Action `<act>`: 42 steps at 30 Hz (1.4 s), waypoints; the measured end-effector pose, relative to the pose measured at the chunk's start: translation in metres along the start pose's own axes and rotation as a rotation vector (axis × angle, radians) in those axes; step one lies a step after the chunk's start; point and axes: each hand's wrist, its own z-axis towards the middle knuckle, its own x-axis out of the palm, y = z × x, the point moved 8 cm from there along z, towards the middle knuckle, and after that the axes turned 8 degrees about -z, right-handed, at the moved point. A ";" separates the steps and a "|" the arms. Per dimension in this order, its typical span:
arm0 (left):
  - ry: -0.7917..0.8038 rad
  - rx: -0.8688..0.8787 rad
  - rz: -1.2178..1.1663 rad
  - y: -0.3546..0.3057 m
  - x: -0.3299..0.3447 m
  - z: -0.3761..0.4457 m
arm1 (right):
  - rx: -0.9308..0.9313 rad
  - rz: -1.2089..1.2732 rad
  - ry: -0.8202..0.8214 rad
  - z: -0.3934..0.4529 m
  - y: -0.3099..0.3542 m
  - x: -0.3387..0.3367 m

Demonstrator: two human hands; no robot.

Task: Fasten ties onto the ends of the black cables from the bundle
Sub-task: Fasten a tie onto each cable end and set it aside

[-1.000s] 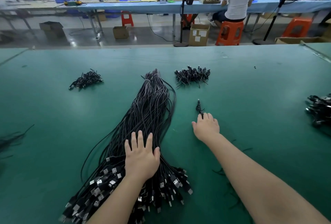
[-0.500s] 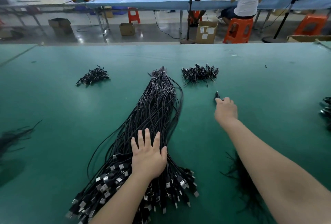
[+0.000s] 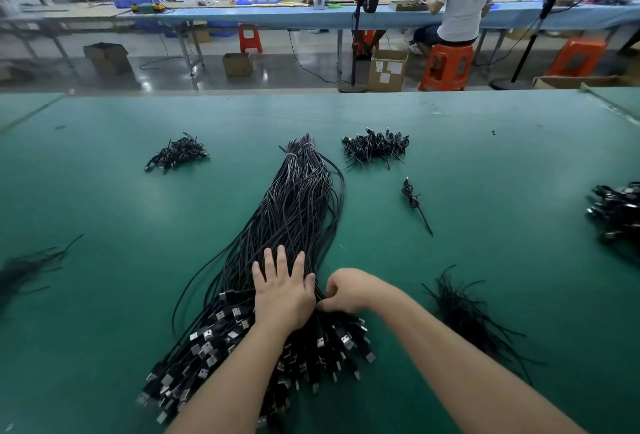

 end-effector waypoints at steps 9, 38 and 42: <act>0.047 -0.009 -0.111 0.003 -0.001 0.002 | 0.105 0.311 -0.168 -0.016 -0.020 -0.002; 0.072 -0.258 -1.005 0.007 -0.051 0.005 | -0.105 0.325 -0.514 -0.084 0.049 -0.011; 0.040 -0.300 -0.961 0.003 -0.059 0.006 | -0.241 0.213 -0.444 -0.095 0.066 -0.008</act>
